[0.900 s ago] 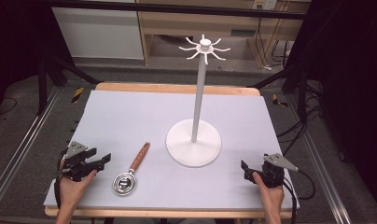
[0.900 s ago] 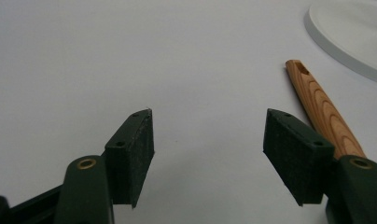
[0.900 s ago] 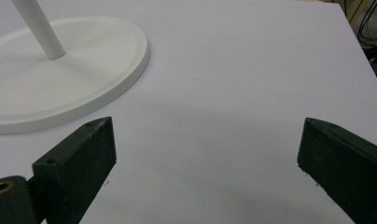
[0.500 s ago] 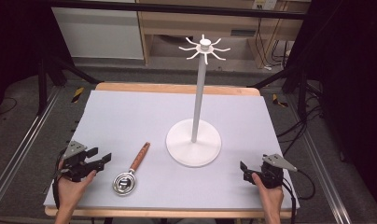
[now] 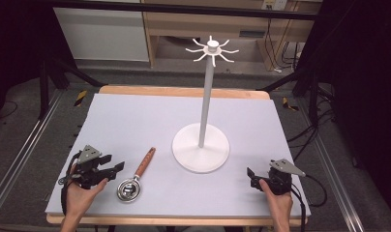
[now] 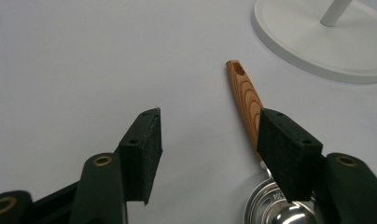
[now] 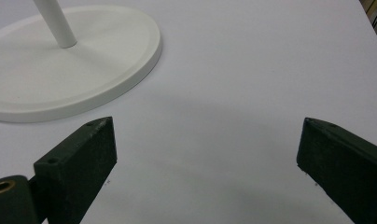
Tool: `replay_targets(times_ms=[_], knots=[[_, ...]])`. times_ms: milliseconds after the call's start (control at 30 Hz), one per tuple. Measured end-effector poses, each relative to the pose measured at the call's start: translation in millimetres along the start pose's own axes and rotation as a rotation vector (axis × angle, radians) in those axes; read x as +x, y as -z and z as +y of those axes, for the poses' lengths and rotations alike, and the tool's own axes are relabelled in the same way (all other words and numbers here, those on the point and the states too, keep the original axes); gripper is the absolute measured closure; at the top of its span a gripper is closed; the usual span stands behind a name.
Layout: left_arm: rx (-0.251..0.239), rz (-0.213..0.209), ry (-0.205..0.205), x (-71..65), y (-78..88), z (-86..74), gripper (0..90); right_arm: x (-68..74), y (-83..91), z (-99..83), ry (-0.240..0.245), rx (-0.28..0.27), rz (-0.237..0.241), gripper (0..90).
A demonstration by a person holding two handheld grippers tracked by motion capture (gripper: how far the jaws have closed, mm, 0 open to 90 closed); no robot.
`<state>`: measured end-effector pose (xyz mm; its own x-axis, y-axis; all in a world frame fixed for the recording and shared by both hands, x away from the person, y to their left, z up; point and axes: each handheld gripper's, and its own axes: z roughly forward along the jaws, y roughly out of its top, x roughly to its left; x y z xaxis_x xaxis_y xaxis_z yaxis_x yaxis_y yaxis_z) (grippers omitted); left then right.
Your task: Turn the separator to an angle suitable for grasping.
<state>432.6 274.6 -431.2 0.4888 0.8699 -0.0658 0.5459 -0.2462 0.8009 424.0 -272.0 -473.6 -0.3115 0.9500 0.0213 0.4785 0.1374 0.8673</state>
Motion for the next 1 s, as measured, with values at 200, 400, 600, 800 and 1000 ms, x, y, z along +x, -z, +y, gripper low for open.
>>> replay_targets(times_ms=[200,400,600,800,1000], knots=[[-0.006,-0.017,-0.014,-8.8,-0.9,4.2,40.7,1.9,-0.8,0.8,0.001,0.005,0.004,5.3],[-0.006,-0.040,-0.046,-20.8,-0.7,11.8,41.1,1.7,-1.7,0.7,0.009,0.006,-0.003,5.4],[0.025,-0.056,-0.074,-28.5,-6.2,18.7,41.6,3.1,-1.9,0.3,0.008,0.013,0.002,5.4],[0.061,-0.068,-0.072,-31.2,-16.3,24.6,42.3,4.0,-0.9,0.4,-0.004,0.011,0.012,5.5],[0.087,-0.074,-0.090,-35.7,-22.3,28.1,42.8,5.0,-3.0,0.5,-0.002,0.010,0.018,5.5]])
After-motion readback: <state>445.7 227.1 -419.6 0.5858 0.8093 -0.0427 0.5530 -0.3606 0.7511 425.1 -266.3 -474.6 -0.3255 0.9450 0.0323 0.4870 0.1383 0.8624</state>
